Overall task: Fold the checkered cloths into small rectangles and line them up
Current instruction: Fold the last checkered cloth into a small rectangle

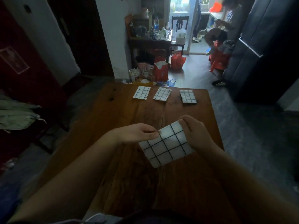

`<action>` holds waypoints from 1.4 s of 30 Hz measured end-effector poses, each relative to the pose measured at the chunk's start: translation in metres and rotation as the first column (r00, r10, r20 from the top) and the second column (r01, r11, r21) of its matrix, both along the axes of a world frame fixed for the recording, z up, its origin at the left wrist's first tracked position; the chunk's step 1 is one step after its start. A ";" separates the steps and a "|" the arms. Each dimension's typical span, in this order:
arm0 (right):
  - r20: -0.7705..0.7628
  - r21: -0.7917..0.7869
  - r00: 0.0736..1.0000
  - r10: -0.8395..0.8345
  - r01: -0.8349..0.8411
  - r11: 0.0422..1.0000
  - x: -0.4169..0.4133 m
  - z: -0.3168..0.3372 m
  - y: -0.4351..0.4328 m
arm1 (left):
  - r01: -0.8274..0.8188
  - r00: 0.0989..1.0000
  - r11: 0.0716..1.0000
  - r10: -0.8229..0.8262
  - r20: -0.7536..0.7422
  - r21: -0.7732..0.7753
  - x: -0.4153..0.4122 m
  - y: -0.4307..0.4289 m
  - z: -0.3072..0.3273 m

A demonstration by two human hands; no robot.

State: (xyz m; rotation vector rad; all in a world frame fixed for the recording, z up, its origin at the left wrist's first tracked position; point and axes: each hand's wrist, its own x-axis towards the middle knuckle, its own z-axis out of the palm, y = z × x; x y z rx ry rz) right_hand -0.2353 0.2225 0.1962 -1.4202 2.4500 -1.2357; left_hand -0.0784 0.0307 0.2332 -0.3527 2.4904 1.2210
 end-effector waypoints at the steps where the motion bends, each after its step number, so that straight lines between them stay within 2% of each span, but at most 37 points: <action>1: 0.002 -0.005 1.000 0.016 -0.016 1.000 0.001 -0.001 -0.001 | -0.011 1.000 1.000 0.011 -0.015 0.008 -0.004 0.006 0.002; 5: 0.077 -0.005 0.994 0.078 -0.078 0.997 0.003 -0.004 -0.001 | -0.053 0.993 0.996 0.060 -0.103 0.066 -0.014 0.023 -0.004; 9: 0.149 0.027 0.983 0.104 -0.109 0.994 0.001 -0.011 0.008 | -0.089 0.991 0.991 0.099 -0.093 0.105 -0.008 0.036 -0.021; 11: 0.280 0.030 0.958 0.056 -0.067 0.997 0.000 -0.017 0.009 | -0.204 0.974 0.954 0.220 -0.053 0.220 0.001 0.039 -0.029; 12: 0.424 0.033 0.906 0.020 -0.037 0.999 0.000 -0.022 0.009 | -0.279 0.954 0.915 0.298 -0.021 0.290 0.007 0.041 -0.033; 13: 0.644 0.043 0.765 -0.031 0.005 0.999 -0.001 -0.027 0.007 | -0.353 0.927 0.866 0.375 0.007 0.355 0.013 0.042 -0.038; 14: 0.873 0.045 0.485 -0.060 0.041 0.998 0.002 -0.030 0.004 | -0.420 0.894 0.809 0.448 0.031 0.411 0.020 0.044 -0.044; 15: 0.980 0.051 0.190 -0.065 0.074 0.996 0.006 -0.035 0.003 | -0.480 0.855 0.753 0.515 0.050 0.451 0.026 0.046 -0.050; 16: 0.998 0.056 0.003 -0.056 0.090 0.994 0.014 -0.039 0.003 | -0.534 0.814 0.697 0.577 0.068 0.478 0.032 0.049 -0.055; 20: 0.999 0.012 -0.048 -0.012 0.003 1.000 0.054 -0.063 0.007 | -0.698 0.643 0.499 0.753 0.143 0.514 0.052 0.064 -0.068; 21: 0.999 0.006 -0.049 -0.006 -0.005 1.000 0.061 -0.068 0.007 | -0.729 0.598 0.449 0.785 0.161 0.517 0.055 0.068 -0.070; 22: 1.000 0.001 0.015 -0.001 -0.006 1.000 0.069 -0.070 0.008 | -0.755 0.550 0.391 0.815 0.184 0.527 0.058 0.072 -0.071; 25: 0.928 0.077 0.368 -0.062 -0.026 0.997 0.096 -0.066 0.010 | -0.785 0.462 0.274 0.857 0.230 0.556 0.073 0.082 -0.071; 26: 0.895 0.085 0.440 -0.067 -0.023 0.996 0.106 -0.065 0.012 | -0.781 0.459 0.261 0.856 0.238 0.568 0.079 0.087 -0.070; 30: 0.785 0.067 0.617 -0.052 -0.001 0.998 0.141 -0.061 0.027 | -0.717 0.513 0.280 0.832 0.211 0.639 0.114 0.107 -0.069; 34: 0.590 0.083 0.805 -0.065 0.019 0.996 0.177 -0.054 0.052 | -0.608 0.564 0.215 0.794 0.225 0.764 0.157 0.130 -0.071; 36: 0.515 0.103 0.854 -0.080 0.031 0.994 0.194 -0.053 0.069 | -0.583 0.586 0.233 0.784 0.204 0.778 0.175 0.144 -0.077; 38: 0.465 0.145 0.879 -0.110 0.047 0.988 0.209 -0.054 0.085 | -0.572 0.618 0.312 0.772 0.149 0.759 0.189 0.160 -0.083; 40: 0.493 0.151 0.860 -0.133 0.066 0.986 0.222 -0.057 0.101 | -0.558 0.658 0.411 0.748 0.083 0.720 0.197 0.176 -0.086; 42: 0.589 0.110 0.794 -0.149 0.104 0.988 0.230 -0.060 0.121 | -0.549 0.686 0.492 0.727 0.027 0.676 0.199 0.191 -0.086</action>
